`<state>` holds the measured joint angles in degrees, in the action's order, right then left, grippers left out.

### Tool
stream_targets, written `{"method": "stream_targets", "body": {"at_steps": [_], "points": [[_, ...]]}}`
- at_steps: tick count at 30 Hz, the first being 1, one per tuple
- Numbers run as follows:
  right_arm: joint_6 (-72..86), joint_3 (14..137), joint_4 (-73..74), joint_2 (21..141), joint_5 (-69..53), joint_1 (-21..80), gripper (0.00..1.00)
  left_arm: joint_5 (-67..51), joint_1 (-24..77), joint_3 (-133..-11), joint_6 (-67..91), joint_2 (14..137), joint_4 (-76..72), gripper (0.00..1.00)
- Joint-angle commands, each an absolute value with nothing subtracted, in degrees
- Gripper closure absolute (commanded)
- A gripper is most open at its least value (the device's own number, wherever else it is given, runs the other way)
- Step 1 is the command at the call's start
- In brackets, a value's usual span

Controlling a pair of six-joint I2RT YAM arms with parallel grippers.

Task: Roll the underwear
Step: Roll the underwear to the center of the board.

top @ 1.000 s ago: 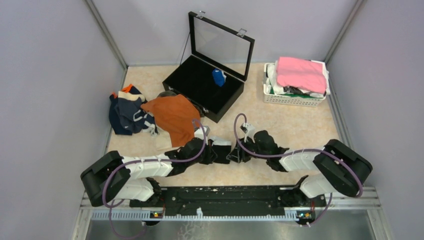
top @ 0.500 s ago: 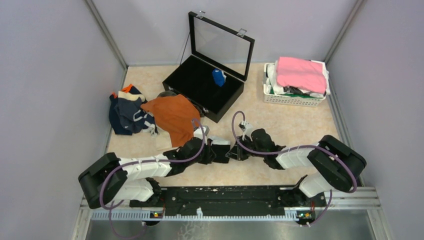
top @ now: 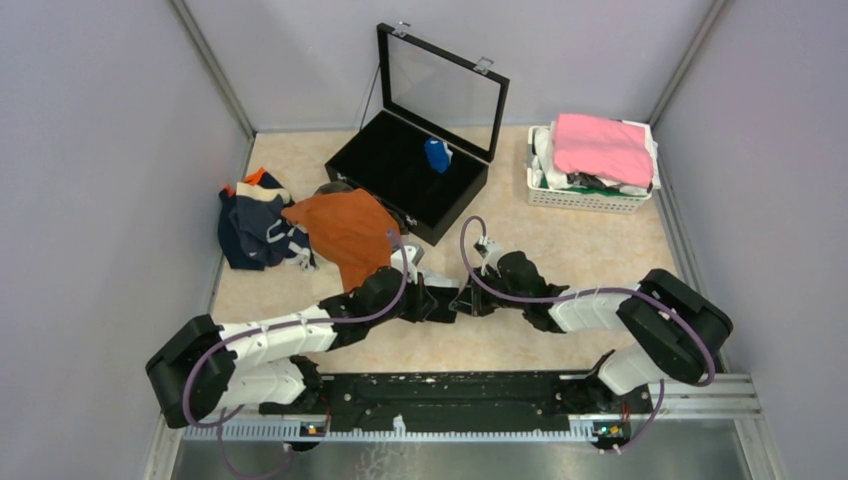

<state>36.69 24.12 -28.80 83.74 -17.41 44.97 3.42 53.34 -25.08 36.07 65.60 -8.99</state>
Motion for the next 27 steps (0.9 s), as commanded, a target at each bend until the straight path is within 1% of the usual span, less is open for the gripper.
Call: {"method": "stream_targets", "body": {"at_steps": [1, 8, 11, 13, 17, 19, 22, 27], "points": [[36.89, 26.19, -28.31, 83.48, -17.16, 44.63, 1.0, 3.46, 53.26, -26.86, 34.98, 68.11, -11.3, 1.0], [36.96, 26.2, -28.14, 83.52, -17.16, 44.63, 0.99, 9.27, 53.26, -24.3, 37.74, 72.02, -14.42, 1.0], [36.93, 26.25, -28.11, 83.53, -17.19, 44.6, 0.97, 11.24, 53.26, -23.49, 39.03, 72.57, -14.47, 1.0], [36.75, 26.21, -28.12, 83.42, -17.29, 44.62, 0.92, 12.43, 53.26, -22.86, 39.48, 72.59, -14.45, 1.0], [35.84, 26.03, -28.5, 82.47, -16.95, 44.57, 0.73, 14.05, 53.26, -22.09, 40.41, 73.16, -13.39, 1.0], [34.7, 25.93, -28.29, 81.22, -16.52, 44.62, 0.67, 14.29, 53.2, -21.75, 40.64, 73.67, -13.26, 1.0], [32.08, 26.15, -26.89, 79.08, -15.29, 44.59, 0.63, 14.62, 53.17, -21.54, 41.15, 74.68, -13.16, 1.0], [25.97, 25.41, -26.44, 74.26, -12.38, 44.62, 0.61, 15.09, 53.09, -21.71, 41.65, 75.89, -12.79, 1.0]]}}
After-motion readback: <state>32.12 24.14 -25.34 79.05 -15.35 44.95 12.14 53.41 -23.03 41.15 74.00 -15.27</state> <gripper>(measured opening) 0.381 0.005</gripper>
